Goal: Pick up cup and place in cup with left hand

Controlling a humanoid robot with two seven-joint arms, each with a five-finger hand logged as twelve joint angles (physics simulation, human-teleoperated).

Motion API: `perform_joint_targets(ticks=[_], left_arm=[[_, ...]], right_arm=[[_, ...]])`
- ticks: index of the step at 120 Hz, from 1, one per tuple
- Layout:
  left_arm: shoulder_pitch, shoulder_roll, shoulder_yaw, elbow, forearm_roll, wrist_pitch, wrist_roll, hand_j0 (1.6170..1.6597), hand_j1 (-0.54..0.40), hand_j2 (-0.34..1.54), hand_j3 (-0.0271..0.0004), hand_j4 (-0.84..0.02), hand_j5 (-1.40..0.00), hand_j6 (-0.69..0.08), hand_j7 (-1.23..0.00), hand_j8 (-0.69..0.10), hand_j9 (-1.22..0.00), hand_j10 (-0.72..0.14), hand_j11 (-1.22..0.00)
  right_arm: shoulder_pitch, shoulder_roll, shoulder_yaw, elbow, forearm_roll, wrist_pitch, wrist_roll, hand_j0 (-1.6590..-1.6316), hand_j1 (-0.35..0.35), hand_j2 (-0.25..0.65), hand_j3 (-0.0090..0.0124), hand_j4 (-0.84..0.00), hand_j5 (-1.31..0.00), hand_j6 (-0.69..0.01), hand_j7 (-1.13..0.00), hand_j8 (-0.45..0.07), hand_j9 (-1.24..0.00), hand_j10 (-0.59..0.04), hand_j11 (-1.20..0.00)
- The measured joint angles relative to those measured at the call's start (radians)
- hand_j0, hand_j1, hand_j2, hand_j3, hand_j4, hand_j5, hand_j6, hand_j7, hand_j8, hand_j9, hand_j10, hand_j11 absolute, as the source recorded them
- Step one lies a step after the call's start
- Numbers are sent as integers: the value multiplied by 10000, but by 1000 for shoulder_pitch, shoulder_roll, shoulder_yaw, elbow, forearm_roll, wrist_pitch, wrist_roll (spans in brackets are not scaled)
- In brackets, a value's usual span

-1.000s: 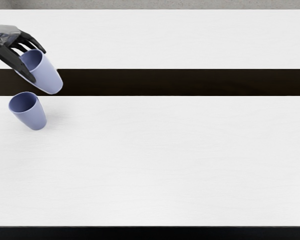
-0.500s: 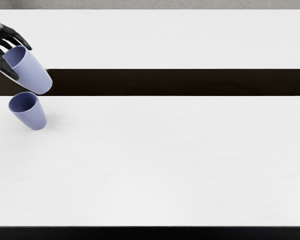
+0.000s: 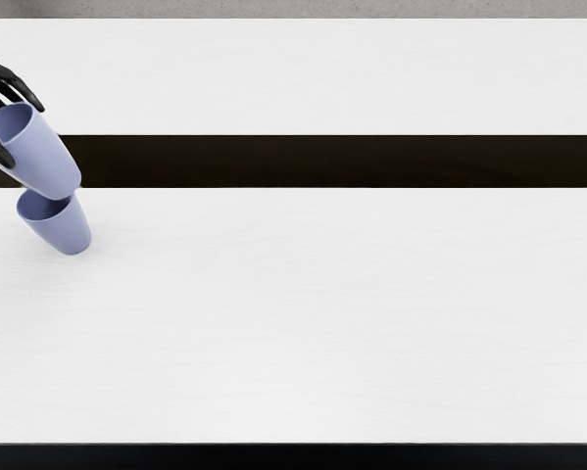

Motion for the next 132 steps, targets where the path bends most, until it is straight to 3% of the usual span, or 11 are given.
perform_joint_targets(ticks=[38, 132], left_arm=[[-2, -43, 3, 15, 33, 44, 34, 16560, -1701, 2403, 0, -4471, -7465, -2755, -7002, -2628, -7095, -4186, -7109], [29, -13, 12, 16, 63, 62, 38, 16555, -1625, 2213, 0, -4456, -7526, -2773, -7044, -2561, -7153, -4179, -7140]], right_arm=[[0, 0, 0, 0, 0, 0, 0, -16581, -3309, -32, 0, -147, -195, -145, -195, -146, -195, -148, -195], [0, 0, 0, 0, 0, 0, 0, -16581, -3309, -32, 0, -147, -195, -145, -195, -147, -195, -148, -195]])
